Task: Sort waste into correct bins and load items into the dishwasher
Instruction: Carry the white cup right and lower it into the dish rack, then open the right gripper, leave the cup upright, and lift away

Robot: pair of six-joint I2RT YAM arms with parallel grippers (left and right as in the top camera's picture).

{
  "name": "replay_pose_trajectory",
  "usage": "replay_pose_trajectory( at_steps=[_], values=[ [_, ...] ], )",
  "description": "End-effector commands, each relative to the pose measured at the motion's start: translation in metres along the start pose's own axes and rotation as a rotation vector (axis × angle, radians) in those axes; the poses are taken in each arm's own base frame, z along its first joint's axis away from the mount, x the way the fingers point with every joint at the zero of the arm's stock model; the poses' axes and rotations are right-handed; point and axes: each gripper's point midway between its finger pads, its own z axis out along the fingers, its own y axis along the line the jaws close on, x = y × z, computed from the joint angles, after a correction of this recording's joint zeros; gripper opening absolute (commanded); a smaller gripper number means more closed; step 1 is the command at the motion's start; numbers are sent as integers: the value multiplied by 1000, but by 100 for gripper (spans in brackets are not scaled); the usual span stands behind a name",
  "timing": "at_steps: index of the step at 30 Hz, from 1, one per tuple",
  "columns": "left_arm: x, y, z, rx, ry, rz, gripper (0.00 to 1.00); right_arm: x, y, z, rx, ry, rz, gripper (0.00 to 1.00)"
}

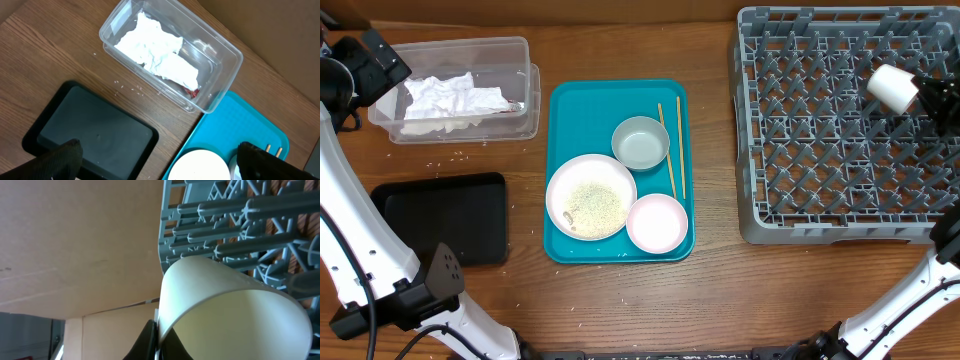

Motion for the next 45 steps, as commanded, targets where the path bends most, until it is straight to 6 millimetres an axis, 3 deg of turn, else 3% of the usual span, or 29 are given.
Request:
replay_pose_trajectory(
  at_steps=[1,7,11,15,20,24,26,28,29,30,33,34,37,39,41,45],
  values=[
    [0,2,-1,-8,-4,17,100,2,-7,-2,36,-17,24,6],
    [0,2,-1,-8,-4,17,100,-1,-15,-20,67,-55,83,11],
    [0,2,-1,-8,-4,17,100,-5,-30,-44,207,-131,114,12],
    [0,2,-1,-8,-4,17,100,-4,-26,-68,323,-190,88,13],
    [0,2,-1,-8,-4,17,100,-4,2,-101,430,-290,34,18],
    [0,2,-1,-8,-4,17,100,3,37,-125,519,-379,-38,20],
    [0,2,-1,-8,-4,17,100,11,60,-128,560,-413,-93,21],
    [0,2,-1,-8,-4,17,100,17,72,-123,585,-423,-134,23],
    [0,2,-1,-8,-4,17,100,22,80,-116,623,-430,-172,30],
    [0,2,-1,-8,-5,17,100,27,84,-101,696,-434,-215,47],
    [0,2,-1,-8,-5,17,100,30,81,-78,775,-419,-268,54],
    [0,2,-1,-8,-5,17,100,30,78,-68,810,-414,-286,52],
    [0,2,-1,-8,-4,17,100,30,66,-35,891,-391,-340,25],
    [0,2,-1,-8,-4,17,100,29,55,-15,942,-374,-363,16],
    [0,2,-1,-8,-4,17,100,26,36,-6,1029,-385,-350,10],
    [0,2,-1,-8,-4,17,100,21,10,8,1097,-369,-343,8]
  ],
)
